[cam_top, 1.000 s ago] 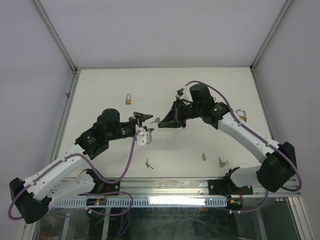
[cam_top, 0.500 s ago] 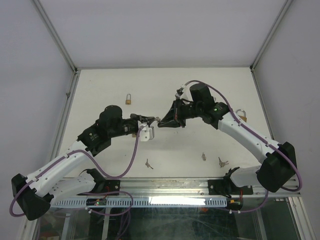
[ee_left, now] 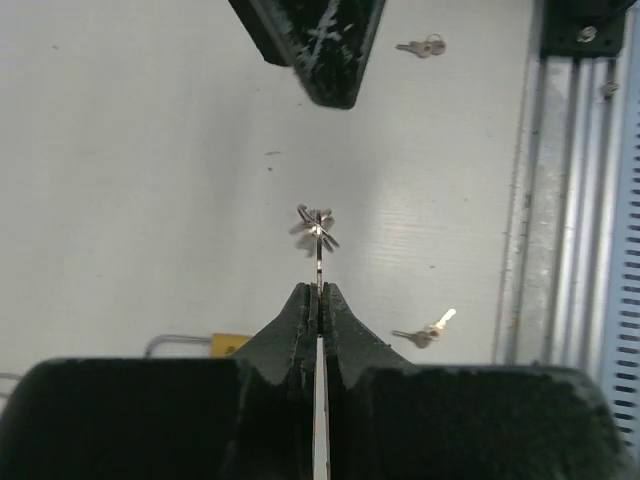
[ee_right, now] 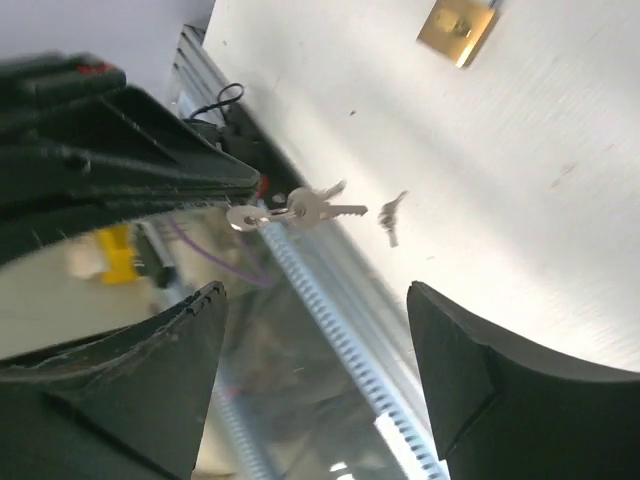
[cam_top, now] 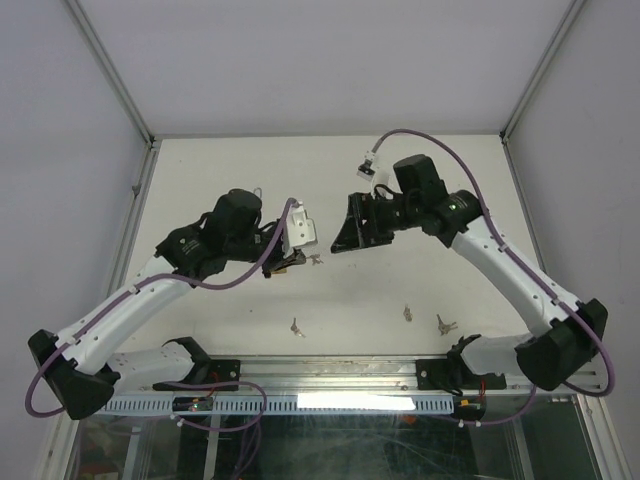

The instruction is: Unlock with the key

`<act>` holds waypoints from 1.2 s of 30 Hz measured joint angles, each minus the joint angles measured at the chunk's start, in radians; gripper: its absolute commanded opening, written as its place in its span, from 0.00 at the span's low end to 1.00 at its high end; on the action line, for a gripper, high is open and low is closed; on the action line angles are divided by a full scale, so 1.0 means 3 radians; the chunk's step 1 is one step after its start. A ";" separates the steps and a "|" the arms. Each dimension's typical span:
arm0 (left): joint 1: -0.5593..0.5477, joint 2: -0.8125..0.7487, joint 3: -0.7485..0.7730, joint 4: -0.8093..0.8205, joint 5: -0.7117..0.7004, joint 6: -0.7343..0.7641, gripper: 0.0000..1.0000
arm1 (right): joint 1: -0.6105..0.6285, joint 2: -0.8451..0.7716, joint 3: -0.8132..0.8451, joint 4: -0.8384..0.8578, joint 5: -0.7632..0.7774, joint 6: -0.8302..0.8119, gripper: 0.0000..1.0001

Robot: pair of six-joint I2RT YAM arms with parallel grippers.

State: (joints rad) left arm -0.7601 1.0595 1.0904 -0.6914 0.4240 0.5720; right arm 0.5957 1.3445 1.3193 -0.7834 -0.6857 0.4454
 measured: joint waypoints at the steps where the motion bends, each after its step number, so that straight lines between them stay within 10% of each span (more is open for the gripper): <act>1: -0.0001 0.0075 0.0103 -0.0146 0.0046 -0.0121 0.00 | -0.0018 -0.0111 -0.0066 0.0056 0.0037 -0.0206 0.74; 8: -0.0001 0.0635 0.0759 -0.0839 0.0420 -0.0731 0.00 | 0.0144 -0.1216 -0.1578 0.1881 -0.0305 -0.0865 0.77; 13: -0.0001 0.0707 0.0799 -0.1092 0.0518 -0.0823 0.00 | 0.0303 -0.0933 -0.1788 0.2775 -0.0566 -0.1162 0.72; 25: -0.0045 0.0782 0.0955 -0.1250 0.0601 -0.0802 0.00 | 0.0436 -0.0505 -0.1575 0.3011 -0.1086 -0.1503 0.35; 36: -0.0065 0.0813 0.0968 -0.1282 0.0604 -0.0802 0.00 | 0.0495 -0.0418 -0.1479 0.2904 -0.1153 -0.1535 0.45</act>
State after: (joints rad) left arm -0.7795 1.3033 1.3808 -1.0760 0.6052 0.3313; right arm 0.7441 1.2190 0.8757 0.0879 -1.0317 -0.0151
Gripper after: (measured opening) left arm 0.009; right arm 0.483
